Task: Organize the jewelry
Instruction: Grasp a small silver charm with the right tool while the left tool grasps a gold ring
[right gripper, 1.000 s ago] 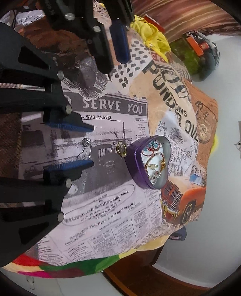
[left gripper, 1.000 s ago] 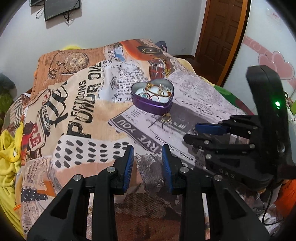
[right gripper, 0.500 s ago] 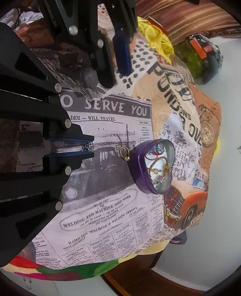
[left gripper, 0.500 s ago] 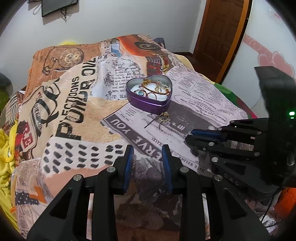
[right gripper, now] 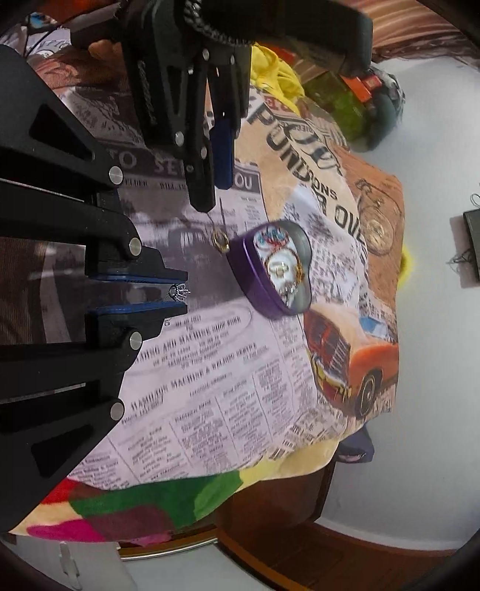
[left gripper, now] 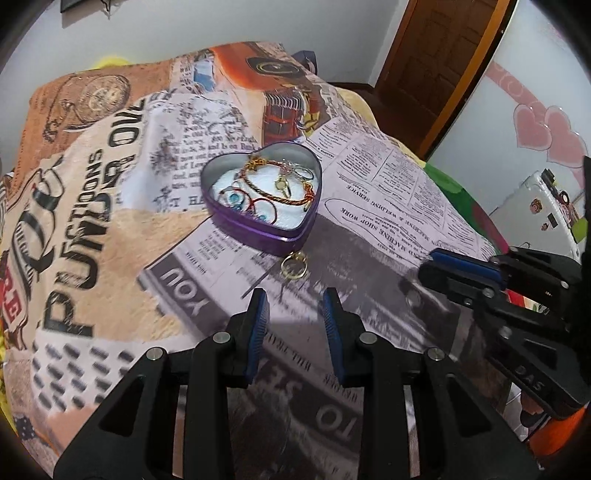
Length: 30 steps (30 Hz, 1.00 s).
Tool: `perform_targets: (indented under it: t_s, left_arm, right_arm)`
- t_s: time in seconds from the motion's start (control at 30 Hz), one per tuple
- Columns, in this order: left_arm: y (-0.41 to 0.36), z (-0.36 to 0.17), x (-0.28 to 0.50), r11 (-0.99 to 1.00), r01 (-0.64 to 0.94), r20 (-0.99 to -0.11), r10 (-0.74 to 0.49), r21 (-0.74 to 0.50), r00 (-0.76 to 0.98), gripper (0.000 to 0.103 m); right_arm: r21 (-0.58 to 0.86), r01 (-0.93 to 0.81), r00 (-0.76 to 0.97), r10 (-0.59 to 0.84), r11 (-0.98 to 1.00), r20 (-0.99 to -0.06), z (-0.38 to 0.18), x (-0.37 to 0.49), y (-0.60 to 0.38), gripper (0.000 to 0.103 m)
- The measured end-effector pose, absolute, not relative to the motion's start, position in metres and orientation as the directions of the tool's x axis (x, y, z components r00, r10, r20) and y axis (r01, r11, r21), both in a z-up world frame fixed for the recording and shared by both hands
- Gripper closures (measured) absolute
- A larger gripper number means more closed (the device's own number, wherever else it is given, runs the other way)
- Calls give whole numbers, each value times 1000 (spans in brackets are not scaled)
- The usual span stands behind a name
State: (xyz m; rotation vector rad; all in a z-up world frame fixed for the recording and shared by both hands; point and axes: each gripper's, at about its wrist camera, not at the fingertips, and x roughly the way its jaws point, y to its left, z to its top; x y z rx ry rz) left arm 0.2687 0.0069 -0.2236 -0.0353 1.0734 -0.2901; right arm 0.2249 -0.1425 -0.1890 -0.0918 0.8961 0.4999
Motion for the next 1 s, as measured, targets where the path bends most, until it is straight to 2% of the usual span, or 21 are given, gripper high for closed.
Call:
perform_targets:
  t_s: [0.3,0.63,0.7,0.8,1.0]
  left_arm:
    - [-4,-245,290,972,181,-885,-212,-148,415,73]
    - [5,-253,300,962,162,-868,-268,-220,418,73]
    - [7,-253,300,962,157,-866,-271,-225,421,76]
    - [10,-254,299,963,142,-863,-267,-227,429,86]
    - [5,-249,290,966,163,-859,-252,-198,447,91]
  right_arm:
    - [154,-438,529,392,886,-752,-191,232,-159,94]
    - [164,-439,533,403,883,-744,-191,233,-160,94]
    - [162,-440,534,402,883,-744,-191,232,-159,94]
    - [157,-446,536,403,881,-742,-189,230,-156,94]
    - [144,-453,546,401,880,-735,-181,228,-153,94]
